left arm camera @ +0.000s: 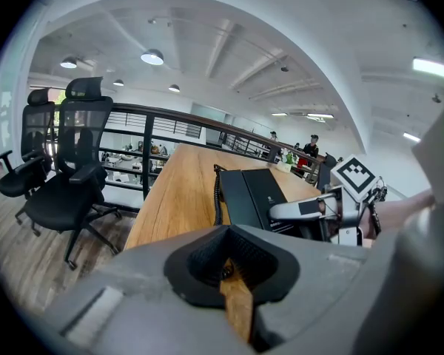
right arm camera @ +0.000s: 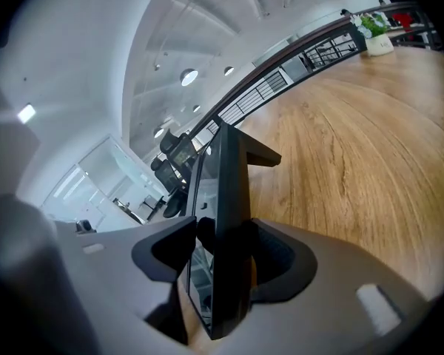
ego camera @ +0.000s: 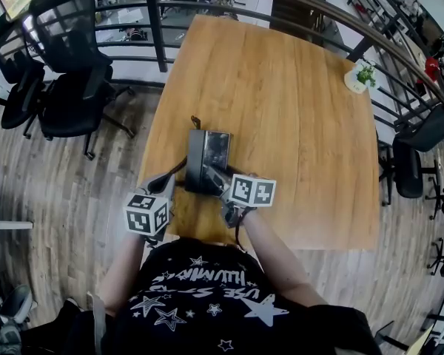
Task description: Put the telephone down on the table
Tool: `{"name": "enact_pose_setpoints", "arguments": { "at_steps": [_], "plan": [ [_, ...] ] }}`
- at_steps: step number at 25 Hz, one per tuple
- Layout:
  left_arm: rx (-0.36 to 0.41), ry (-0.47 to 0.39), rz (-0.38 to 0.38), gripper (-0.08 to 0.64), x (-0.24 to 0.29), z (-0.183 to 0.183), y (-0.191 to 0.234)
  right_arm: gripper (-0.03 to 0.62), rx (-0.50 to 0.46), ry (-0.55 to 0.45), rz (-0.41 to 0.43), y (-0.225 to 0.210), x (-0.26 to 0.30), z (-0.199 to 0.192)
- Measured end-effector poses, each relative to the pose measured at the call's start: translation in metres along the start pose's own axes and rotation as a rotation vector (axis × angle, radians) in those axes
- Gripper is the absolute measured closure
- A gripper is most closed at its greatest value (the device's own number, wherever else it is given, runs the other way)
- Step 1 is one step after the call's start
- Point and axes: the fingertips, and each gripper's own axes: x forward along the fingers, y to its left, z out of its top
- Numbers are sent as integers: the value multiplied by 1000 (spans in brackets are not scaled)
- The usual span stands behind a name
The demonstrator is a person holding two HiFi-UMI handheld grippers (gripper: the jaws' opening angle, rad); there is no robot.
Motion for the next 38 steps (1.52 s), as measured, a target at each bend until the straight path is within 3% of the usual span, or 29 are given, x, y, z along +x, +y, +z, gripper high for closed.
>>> {"name": "enact_pose_setpoints", "arguments": {
  "at_steps": [8, 13, 38],
  "plan": [
    [1, -1, 4, 560, 0, -2, -2, 354, 34, 20, 28, -6, 4, -5],
    [-4, -8, 13, 560, -3, 1, -1, 350, 12, 41, -13, -15, 2, -7],
    [-2, -47, 39, 560, -13, -16, -68, 488, -130, -81, -45, -29, -85, 7]
  ]
}}
